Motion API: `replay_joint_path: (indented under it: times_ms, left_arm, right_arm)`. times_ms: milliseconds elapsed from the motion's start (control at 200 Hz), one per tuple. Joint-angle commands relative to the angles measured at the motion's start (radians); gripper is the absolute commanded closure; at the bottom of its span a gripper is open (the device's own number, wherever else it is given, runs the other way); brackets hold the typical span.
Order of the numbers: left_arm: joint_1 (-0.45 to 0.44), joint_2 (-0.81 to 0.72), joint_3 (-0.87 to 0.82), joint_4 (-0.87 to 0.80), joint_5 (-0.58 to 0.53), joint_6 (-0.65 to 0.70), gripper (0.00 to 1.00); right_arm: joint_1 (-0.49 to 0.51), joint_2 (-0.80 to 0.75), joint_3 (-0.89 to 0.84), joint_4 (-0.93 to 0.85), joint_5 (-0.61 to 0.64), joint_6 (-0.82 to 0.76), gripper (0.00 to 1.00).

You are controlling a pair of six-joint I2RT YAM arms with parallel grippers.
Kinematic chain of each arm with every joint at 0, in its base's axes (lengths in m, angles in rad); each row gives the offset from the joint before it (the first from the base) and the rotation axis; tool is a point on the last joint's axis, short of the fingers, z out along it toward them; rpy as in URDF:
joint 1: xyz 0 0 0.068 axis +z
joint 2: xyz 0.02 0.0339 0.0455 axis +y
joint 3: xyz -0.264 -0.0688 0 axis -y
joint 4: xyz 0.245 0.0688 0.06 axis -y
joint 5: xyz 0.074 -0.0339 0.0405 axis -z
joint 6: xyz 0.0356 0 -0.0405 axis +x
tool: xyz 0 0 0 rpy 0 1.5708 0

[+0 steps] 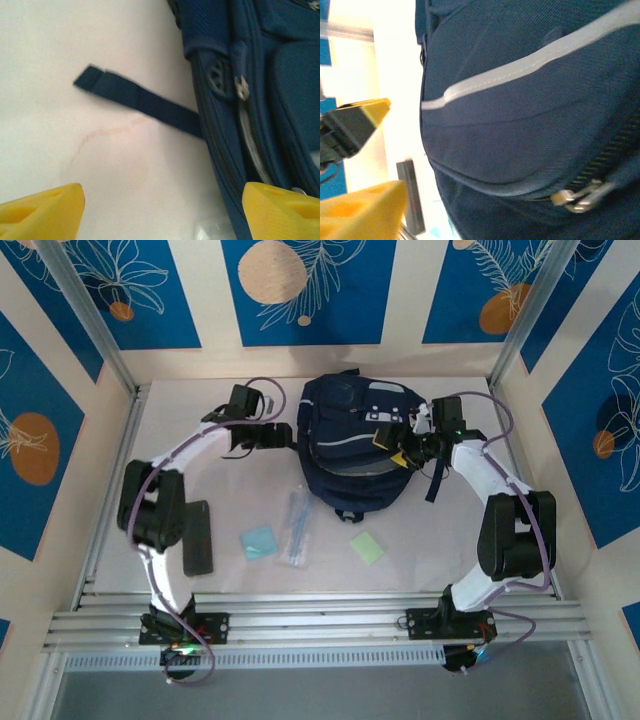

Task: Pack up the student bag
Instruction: Unzip the student bag at the top-center of the table, then pick up the loose stationery from the center of the table.

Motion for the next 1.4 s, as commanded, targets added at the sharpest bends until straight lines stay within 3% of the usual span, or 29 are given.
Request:
replay_joint_path:
  times_ms: [0,115,320,555,845,990,1130,1390]
  left_arm:
    - [-0.046,-0.119,-0.091,-0.099,-0.040,-0.054,0.18]
    - [-0.118,-0.158,-0.147,-0.178,-0.109,-0.079,0.18]
    - [-0.251,-0.138,-0.206,-0.258,-0.229,-0.139,0.17]
    - [-0.278,-0.087,-0.303,-0.172,-0.170,-0.231,0.22]
    - [-0.285,-0.023,-0.389,-0.052,-0.055,-0.280,0.45]
    - [-0.303,0.018,-0.384,-0.040,-0.050,-0.284,0.57]
    - [-0.330,0.064,-0.373,-0.041,-0.034,-0.285,0.58]
    - [-0.404,0.107,-0.296,-0.089,-0.003,-0.266,0.50]
  right_arm:
    - [0.009,-0.007,0.046,-0.115,0.040,0.001,0.09]
    - [0.020,-0.035,0.043,-0.208,0.126,0.010,0.00]
    - [0.049,-0.105,0.001,-0.251,0.184,0.033,0.01]
    - [0.122,-0.191,-0.063,-0.235,0.246,0.054,0.00]
    - [0.155,-0.245,-0.138,-0.215,0.277,0.076,0.00]
    - [0.158,-0.255,-0.147,-0.217,0.290,0.077,0.00]
    - [0.158,-0.272,-0.151,-0.220,0.311,0.078,0.00]
    - [0.148,-0.300,-0.174,-0.220,0.337,0.079,0.00]
